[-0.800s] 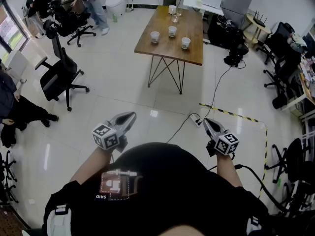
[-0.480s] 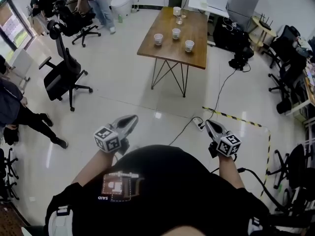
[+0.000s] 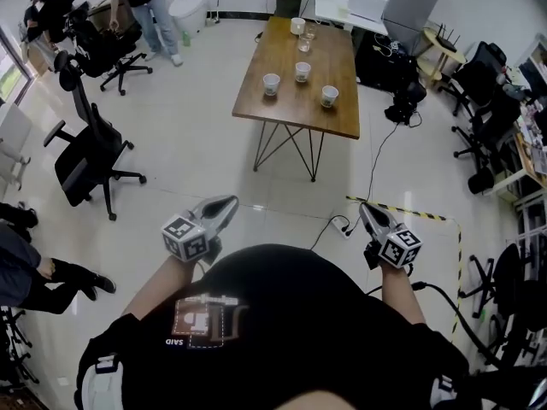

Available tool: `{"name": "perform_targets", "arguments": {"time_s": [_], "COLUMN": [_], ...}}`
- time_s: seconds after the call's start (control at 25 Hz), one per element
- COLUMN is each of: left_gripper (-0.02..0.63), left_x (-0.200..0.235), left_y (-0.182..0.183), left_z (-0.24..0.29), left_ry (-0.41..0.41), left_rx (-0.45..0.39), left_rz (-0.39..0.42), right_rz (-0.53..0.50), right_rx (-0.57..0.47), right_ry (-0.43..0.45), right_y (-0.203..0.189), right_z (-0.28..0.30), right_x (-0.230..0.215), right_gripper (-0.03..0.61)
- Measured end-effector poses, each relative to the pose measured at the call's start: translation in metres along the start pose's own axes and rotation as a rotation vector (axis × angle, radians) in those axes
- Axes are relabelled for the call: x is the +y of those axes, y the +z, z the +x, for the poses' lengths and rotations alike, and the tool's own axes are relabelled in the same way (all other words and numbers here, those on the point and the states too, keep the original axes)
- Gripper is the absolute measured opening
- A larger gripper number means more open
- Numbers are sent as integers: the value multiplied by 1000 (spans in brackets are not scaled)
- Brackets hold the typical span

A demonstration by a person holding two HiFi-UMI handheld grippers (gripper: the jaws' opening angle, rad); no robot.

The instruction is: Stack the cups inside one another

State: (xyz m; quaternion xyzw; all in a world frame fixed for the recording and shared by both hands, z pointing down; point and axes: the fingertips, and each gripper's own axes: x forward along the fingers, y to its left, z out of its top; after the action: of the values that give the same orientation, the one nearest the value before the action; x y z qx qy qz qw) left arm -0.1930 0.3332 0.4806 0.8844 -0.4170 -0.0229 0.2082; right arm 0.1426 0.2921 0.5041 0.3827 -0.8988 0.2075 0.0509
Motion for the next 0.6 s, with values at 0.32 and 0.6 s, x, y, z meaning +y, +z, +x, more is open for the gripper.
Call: {"name": "perform_targets", "arguments": {"time_s": [0.32, 0.6], "left_gripper": [3, 3], "left_x": [90, 101], "left_y": [57, 63], "left_z": [47, 112], "left_ry": [-89, -71], "left_rx": [19, 8], "left_rz": [29, 16], "right_rz": [24, 37], "right_rx": [-22, -13], "right_ry": [-97, -84], "right_y": [27, 41], "right_z": [68, 84], "right_x": [-11, -76], "right_gripper": [14, 14]}}
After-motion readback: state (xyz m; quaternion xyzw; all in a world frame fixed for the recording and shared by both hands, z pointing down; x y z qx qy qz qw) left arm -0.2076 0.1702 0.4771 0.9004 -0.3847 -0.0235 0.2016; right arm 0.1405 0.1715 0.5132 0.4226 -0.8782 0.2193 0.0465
